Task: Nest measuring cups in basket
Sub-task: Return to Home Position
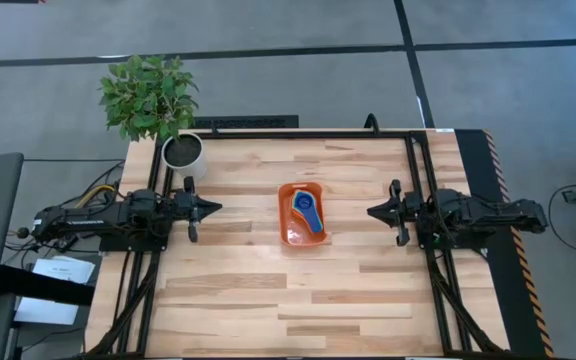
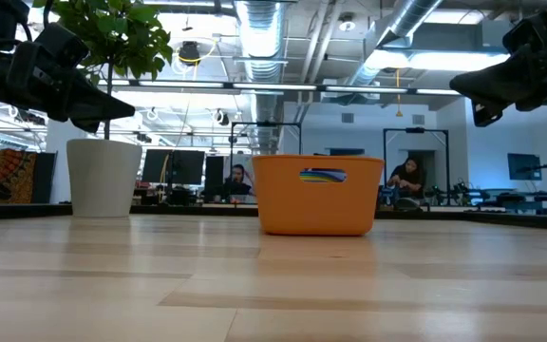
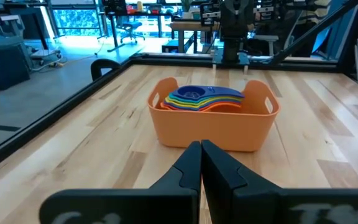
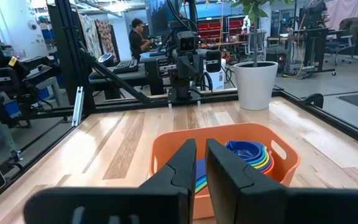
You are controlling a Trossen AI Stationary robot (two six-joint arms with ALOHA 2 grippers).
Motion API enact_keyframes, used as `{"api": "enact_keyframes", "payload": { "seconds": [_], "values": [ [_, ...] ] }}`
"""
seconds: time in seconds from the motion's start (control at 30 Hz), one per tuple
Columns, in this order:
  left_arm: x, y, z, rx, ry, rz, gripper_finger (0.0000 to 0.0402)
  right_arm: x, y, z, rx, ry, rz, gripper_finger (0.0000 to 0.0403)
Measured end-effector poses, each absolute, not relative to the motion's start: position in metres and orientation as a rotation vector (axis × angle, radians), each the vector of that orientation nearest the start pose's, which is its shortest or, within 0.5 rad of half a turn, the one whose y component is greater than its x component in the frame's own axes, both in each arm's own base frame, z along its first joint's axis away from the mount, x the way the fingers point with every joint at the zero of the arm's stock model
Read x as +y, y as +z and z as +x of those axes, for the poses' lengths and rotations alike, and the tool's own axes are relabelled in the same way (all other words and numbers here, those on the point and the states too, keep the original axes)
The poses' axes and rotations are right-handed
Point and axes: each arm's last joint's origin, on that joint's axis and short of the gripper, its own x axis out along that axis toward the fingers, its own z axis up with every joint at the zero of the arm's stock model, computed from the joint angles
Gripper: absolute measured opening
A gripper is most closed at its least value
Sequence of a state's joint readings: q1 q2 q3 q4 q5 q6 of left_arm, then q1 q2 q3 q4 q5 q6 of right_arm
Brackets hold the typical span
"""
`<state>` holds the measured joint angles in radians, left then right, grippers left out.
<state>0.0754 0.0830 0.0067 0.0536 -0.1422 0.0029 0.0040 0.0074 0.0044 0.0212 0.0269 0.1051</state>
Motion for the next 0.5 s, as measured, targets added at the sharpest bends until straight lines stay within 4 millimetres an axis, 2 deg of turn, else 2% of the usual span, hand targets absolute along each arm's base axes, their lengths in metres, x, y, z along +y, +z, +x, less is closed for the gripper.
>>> {"api": "enact_keyframes", "payload": {
  "seconds": [0.5],
  "values": [
    [0.0118, 0.1643, 0.1016, 0.023, 0.218, 0.004, 0.0, -0.0004, 0.1665, 0.0979, -0.02, -0.022, 0.106, 0.006]
  ]
}}
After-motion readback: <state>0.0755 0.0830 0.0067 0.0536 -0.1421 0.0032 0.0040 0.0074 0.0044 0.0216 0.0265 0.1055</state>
